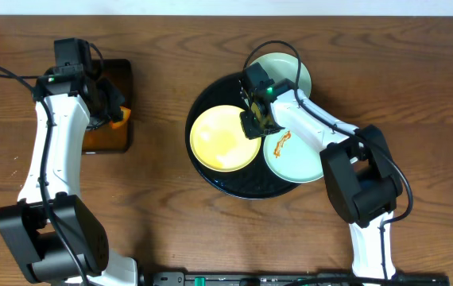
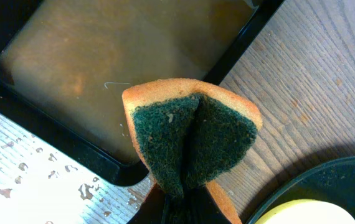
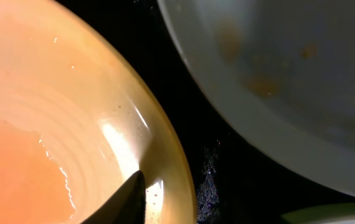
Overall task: Clean dirty plates on tray and stack at the side
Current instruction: 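Lift the yellow plate with the right gripper and tilt it upright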
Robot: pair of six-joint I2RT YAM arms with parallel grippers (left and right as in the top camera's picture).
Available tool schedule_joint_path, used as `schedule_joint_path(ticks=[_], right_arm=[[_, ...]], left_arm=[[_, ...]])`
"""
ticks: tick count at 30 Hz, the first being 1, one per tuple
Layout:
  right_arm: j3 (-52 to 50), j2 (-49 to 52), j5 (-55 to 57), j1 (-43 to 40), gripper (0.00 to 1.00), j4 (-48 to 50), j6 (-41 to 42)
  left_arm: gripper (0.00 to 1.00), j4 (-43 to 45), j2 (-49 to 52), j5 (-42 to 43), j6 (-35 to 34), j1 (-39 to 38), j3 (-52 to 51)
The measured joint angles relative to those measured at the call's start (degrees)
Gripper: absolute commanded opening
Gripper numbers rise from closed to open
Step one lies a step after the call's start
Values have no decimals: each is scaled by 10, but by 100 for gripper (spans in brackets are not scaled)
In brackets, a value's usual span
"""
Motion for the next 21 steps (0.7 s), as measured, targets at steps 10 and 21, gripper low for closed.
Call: schedule_joint_path(ticks=[10, 21], right_arm=[[5, 3, 2, 5, 1, 7, 6], [18, 2, 23, 10, 1, -14, 6]], left_arm=[[8, 0, 0, 0, 0, 0, 0], [8, 0, 0, 0, 9, 0, 0]])
